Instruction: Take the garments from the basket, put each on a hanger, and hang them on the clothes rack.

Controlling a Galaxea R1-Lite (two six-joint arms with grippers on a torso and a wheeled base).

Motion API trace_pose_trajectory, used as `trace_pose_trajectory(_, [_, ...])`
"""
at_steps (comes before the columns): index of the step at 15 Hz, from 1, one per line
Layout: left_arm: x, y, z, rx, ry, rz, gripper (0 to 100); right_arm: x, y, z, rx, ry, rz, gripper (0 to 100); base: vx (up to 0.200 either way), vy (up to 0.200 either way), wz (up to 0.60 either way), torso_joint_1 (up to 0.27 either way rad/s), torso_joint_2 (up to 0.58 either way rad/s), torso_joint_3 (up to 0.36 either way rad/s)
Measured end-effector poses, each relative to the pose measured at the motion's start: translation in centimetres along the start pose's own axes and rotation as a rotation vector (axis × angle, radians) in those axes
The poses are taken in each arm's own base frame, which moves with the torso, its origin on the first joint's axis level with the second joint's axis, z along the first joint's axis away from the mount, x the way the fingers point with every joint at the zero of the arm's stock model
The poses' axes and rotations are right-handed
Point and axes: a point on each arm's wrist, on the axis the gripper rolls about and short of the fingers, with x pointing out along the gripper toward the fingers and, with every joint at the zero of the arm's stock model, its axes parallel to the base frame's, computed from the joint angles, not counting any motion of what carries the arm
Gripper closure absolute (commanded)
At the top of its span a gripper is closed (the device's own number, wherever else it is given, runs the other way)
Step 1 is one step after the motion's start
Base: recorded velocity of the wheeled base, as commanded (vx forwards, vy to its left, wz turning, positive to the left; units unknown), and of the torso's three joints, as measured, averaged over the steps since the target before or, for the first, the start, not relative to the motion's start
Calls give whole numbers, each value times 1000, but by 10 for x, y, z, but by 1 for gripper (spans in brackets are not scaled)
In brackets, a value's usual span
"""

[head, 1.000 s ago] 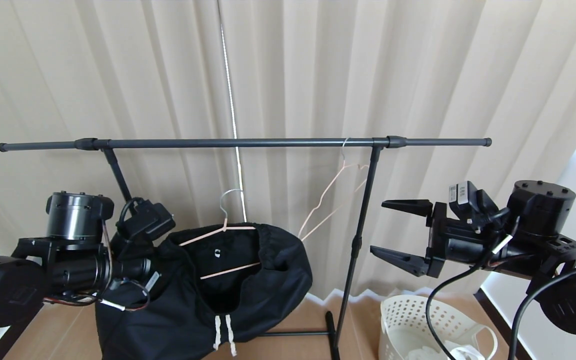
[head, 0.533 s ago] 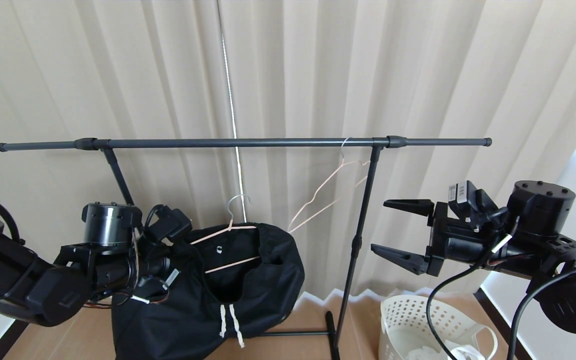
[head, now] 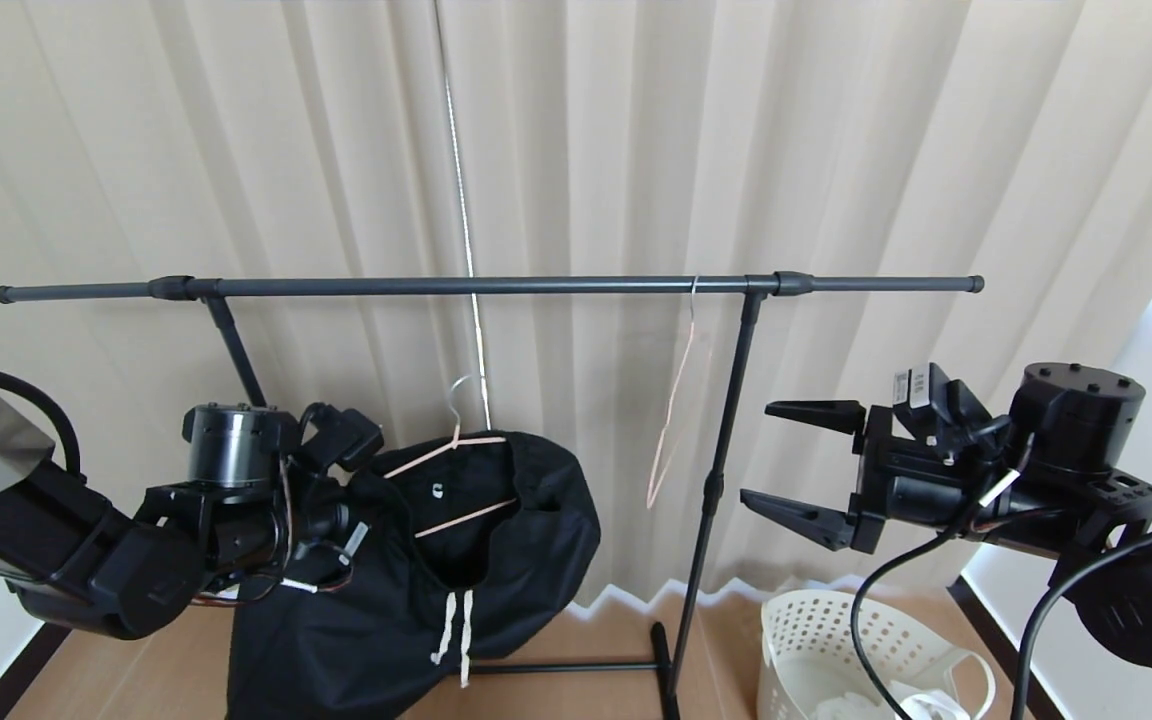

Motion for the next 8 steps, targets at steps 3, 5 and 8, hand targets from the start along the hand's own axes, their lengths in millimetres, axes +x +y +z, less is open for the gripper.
trace_pose_trajectory(3, [5, 5, 17, -94, -61, 18, 100, 0, 0, -1, 2, 3, -2, 0, 0, 0, 0, 0, 0, 0])
trace_pose_trajectory(5, [8, 9, 29, -128, -102, 26, 100, 0, 0, -1, 3, 3, -2, 0, 0, 0, 0, 0, 0, 0])
trace_pose_trajectory(8, [17, 15, 41, -159, -144, 40, 100, 0, 0, -1, 4, 4, -2, 0, 0, 0, 0, 0, 0, 0])
